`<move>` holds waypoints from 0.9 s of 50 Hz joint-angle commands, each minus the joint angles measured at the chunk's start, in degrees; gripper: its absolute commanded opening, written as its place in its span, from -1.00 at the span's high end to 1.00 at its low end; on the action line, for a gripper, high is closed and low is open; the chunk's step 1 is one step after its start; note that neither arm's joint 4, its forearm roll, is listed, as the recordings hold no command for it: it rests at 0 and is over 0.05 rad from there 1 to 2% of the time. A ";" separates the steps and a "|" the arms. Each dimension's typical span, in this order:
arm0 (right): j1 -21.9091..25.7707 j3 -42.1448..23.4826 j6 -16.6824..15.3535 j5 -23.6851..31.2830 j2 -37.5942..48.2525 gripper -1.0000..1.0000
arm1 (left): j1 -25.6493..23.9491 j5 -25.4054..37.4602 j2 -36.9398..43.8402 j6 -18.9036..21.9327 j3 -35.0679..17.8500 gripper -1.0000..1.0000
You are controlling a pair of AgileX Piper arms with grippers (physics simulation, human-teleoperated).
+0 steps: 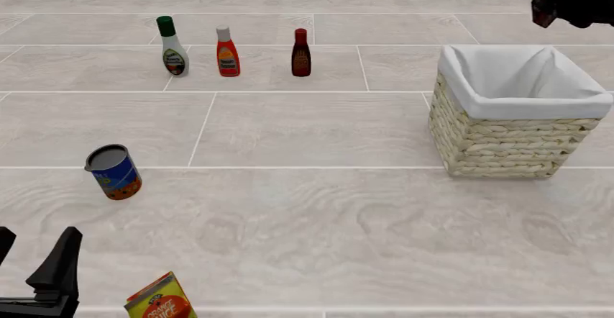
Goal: Pick the chocolate pudding and place it in the basket.
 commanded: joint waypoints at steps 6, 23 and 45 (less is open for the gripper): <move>-0.51 -1.16 3.88 1.11 2.01 1.00 | 0.01 0.00 -0.01 -0.02 0.00 -1.00; -1.97 -1.38 4.29 1.26 3.83 1.00 | 0.00 0.00 -0.01 -0.02 0.00 -1.00; -3.74 1.28 5.28 0.20 4.86 1.00 | 0.00 0.00 0.01 0.01 0.00 -1.00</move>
